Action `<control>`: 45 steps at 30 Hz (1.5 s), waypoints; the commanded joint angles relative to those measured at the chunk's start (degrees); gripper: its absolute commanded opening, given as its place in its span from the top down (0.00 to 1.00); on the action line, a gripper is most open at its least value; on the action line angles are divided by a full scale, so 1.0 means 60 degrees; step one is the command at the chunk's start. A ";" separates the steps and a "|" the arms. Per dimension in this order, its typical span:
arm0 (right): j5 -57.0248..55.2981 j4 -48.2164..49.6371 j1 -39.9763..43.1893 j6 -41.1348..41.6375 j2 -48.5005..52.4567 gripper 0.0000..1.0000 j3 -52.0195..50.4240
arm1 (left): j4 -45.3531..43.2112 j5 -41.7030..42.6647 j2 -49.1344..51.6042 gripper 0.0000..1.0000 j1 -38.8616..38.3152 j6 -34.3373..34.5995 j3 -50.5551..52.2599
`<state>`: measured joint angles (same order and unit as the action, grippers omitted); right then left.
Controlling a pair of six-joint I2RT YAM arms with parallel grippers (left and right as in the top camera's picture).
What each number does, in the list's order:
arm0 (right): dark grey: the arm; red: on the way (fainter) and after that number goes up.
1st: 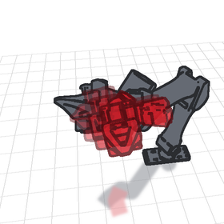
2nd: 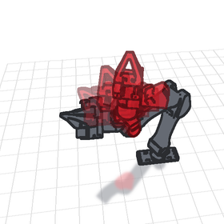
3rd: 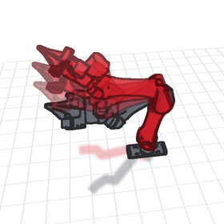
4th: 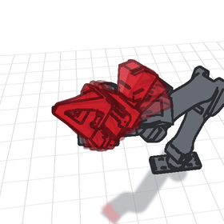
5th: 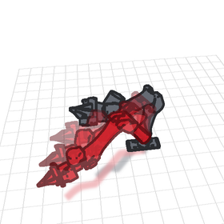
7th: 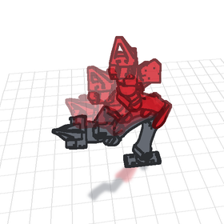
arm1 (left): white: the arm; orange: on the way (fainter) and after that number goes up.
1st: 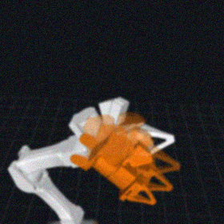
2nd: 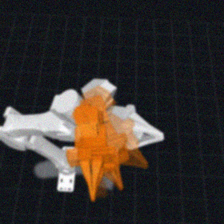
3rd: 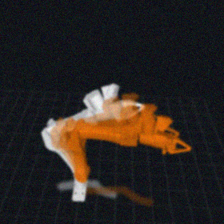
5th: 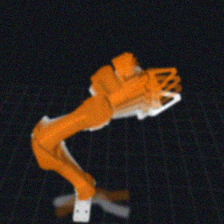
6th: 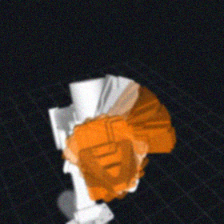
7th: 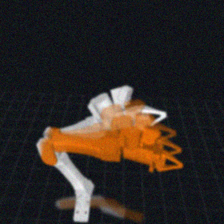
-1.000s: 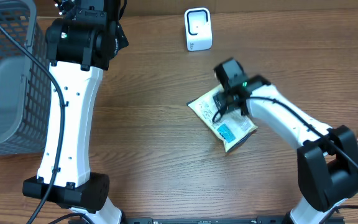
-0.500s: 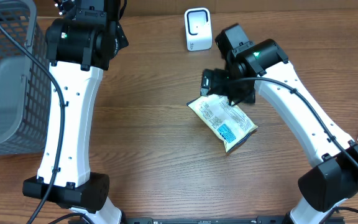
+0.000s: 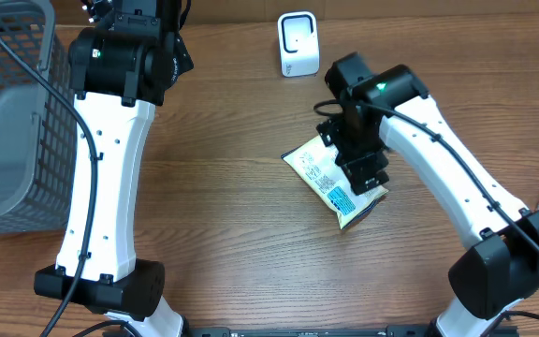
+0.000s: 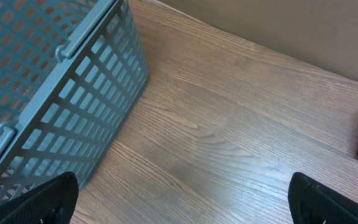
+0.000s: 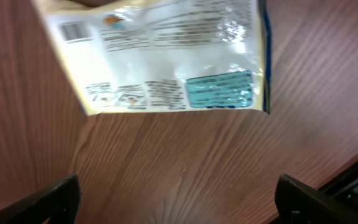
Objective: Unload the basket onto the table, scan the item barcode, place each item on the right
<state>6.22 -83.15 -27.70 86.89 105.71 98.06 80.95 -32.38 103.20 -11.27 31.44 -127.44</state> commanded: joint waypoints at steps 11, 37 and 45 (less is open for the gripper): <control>0.0725 0.0488 -0.2266 -0.2499 -0.0025 0.00 -0.1362 | -0.0029 -0.0098 0.0095 0.00 -0.0062 0.0153 -0.0087; -0.0663 0.3792 -0.1406 -0.5989 -0.0025 0.00 -0.4266 | -0.0029 -0.0098 0.0095 0.00 -0.0058 0.0157 -0.0087; -0.2127 0.5384 -0.0430 -0.8808 -0.0025 0.00 -0.4517 | -0.0029 -0.0098 0.0095 0.00 -0.0047 0.0153 -0.0087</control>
<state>-1.85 -53.56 -32.08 44.40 105.71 71.53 80.95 -32.38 103.20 -11.27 31.42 -127.44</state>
